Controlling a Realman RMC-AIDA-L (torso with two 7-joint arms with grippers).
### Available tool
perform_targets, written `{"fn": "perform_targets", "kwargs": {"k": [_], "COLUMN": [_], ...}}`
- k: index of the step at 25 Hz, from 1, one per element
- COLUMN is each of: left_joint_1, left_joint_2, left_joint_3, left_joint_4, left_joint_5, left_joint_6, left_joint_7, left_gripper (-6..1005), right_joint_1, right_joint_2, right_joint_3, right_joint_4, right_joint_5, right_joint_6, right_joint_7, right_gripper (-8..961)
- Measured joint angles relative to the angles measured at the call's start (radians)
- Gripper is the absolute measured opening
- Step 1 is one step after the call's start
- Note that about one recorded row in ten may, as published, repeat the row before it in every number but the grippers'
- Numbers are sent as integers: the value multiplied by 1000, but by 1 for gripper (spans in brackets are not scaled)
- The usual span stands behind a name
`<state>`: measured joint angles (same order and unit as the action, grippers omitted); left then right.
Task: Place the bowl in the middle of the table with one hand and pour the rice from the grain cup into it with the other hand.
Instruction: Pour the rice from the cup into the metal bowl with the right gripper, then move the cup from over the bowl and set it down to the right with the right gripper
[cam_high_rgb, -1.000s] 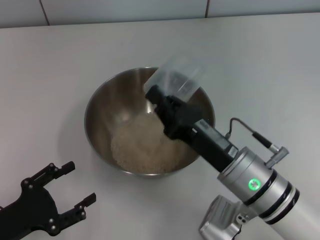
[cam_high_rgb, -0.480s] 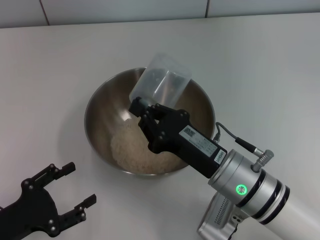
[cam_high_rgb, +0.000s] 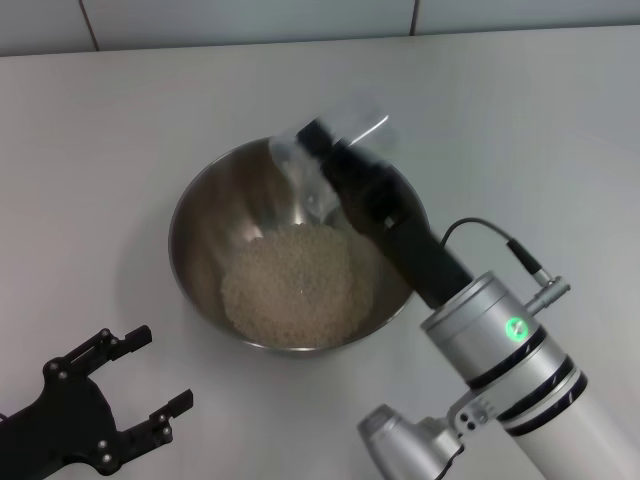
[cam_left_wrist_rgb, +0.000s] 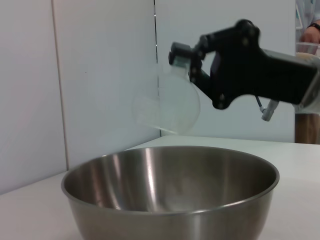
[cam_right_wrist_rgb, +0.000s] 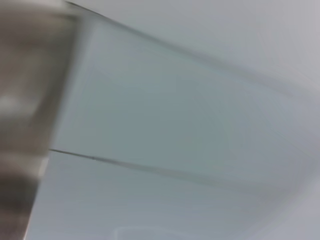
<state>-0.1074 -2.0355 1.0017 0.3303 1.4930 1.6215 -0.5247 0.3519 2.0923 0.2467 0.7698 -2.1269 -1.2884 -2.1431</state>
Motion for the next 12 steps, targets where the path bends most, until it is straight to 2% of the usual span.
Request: {"fn": "perform_targets", "kwargs": {"k": [1, 2, 5, 6, 8, 10, 11, 12], "left_joint_1": [0, 0, 0, 2, 3, 5, 7, 7], "left_joint_2": [0, 0, 0, 0, 0, 0, 0, 0], "left_joint_3": [0, 0, 0, -3, -6, -7, -9, -9], "left_joint_4": [1, 1, 1, 1, 2, 2, 3, 3], "left_joint_5": [0, 0, 0, 0, 0, 0, 0, 0], "left_joint_6": [0, 0, 0, 0, 0, 0, 0, 0], "left_joint_7": [0, 0, 0, 0, 0, 0, 0, 0], "left_gripper": [788, 788, 787, 787, 787, 787, 787, 787], "right_joint_1": [-14, -14, -32, -41, -43, -49, -52, -52], "right_joint_2": [0, 0, -2, -5, -6, -13, -21, -21], "right_joint_3": [12, 12, 31, 41, 43, 44, 44, 44], "right_joint_4": [37, 37, 83, 117, 133, 160, 159, 159], "right_joint_5": [54, 54, 133, 215, 255, 315, 324, 324], "right_joint_6": [-8, -8, -16, -16, -16, -16, -14, -14], "right_joint_7": [170, 170, 409, 535, 598, 775, 957, 957], "right_gripper": [20, 21, 21, 21, 21, 21, 21, 20]}}
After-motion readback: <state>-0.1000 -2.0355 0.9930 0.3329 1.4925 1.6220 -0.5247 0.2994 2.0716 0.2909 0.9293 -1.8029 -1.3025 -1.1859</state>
